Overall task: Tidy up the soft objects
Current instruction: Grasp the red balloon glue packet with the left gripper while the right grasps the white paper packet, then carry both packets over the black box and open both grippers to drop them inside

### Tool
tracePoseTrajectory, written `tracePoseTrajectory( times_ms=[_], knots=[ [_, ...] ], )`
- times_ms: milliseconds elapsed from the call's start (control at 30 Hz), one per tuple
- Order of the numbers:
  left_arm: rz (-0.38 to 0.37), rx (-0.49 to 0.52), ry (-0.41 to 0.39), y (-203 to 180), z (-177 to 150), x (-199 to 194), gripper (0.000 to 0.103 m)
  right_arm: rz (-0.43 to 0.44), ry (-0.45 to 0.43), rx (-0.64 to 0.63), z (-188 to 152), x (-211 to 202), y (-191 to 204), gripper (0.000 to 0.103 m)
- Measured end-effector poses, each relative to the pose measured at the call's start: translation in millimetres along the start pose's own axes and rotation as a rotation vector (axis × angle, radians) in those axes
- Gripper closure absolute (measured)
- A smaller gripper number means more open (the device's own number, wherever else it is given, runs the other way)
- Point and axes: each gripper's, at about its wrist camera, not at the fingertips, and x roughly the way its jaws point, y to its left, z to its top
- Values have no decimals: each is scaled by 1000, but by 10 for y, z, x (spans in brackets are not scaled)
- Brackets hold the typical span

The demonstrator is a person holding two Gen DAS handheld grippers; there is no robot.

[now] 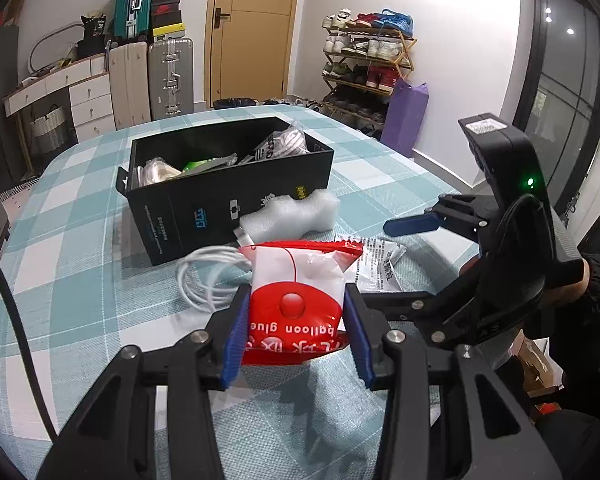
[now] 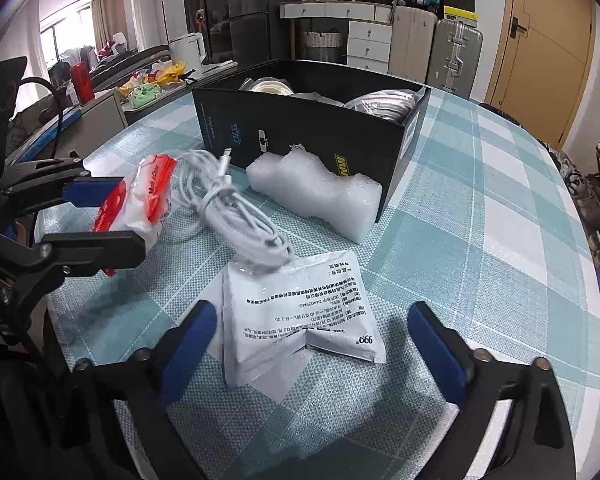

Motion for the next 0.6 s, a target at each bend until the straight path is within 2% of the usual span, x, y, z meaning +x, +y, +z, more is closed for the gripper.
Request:
tracePoseTrajectory(
  times_ms=[233,400,600],
  knots=[
    [8,-13,-10,42,23,-32,60,15,6,-15,3,8,32,25],
    [16,-21,-19,58,34,-54,60,23,-1,-25,-5,-9,54,38],
    [31,-32,-30,101,63,-82,60,20,-11,-38,-28,-57,74,44]
  ],
)
